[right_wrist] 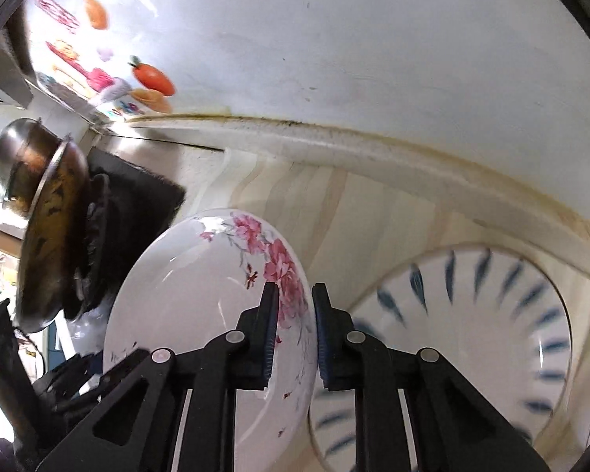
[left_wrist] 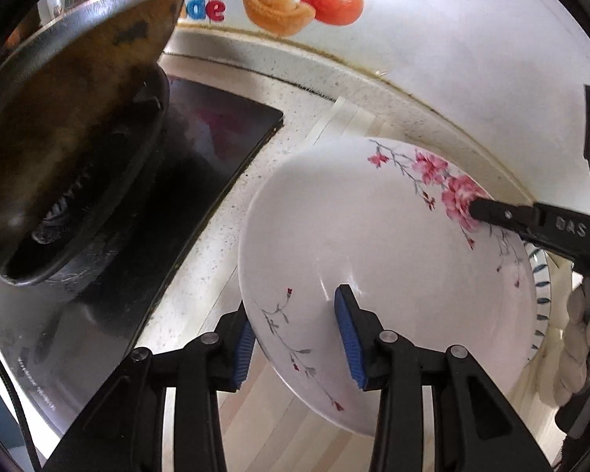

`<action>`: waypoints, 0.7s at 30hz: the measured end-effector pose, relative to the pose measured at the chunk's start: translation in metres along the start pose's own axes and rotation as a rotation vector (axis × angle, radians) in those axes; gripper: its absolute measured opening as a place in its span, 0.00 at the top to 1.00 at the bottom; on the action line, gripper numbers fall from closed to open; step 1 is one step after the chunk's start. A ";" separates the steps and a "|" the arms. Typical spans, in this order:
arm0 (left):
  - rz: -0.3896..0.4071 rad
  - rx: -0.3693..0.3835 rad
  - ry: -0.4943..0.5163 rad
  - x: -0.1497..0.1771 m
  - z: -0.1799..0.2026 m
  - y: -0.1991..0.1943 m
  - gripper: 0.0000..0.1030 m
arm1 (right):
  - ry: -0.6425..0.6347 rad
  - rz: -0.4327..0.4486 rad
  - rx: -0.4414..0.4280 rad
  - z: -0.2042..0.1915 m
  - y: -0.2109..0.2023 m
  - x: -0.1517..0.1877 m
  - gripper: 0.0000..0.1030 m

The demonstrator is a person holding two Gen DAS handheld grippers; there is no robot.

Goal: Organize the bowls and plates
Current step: 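Carry the pink-flower plate onto the grey-flower plate and open both tools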

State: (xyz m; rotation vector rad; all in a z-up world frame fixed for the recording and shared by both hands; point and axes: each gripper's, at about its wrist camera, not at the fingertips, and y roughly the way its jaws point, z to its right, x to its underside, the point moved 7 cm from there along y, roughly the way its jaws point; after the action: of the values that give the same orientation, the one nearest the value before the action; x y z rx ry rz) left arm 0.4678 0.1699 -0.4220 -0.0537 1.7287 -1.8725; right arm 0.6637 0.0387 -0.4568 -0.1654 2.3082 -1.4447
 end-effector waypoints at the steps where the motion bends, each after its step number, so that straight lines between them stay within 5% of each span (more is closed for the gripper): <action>1: 0.007 0.002 0.012 -0.004 0.002 0.000 0.65 | 0.010 0.005 -0.008 -0.001 -0.009 0.005 0.81; 12: 0.093 0.054 0.145 0.038 0.049 -0.089 0.65 | 0.064 0.085 -0.058 0.020 -0.127 0.094 0.82; 21: 0.012 0.144 0.270 0.118 0.109 -0.125 0.65 | 0.166 0.089 -0.028 0.075 -0.196 0.218 0.82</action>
State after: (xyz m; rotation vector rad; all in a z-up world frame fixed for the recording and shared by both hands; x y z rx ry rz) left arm 0.3660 0.0189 -0.3306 0.2771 1.7540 -2.0661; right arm 0.4735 -0.1808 -0.3723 0.0507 2.4348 -1.4302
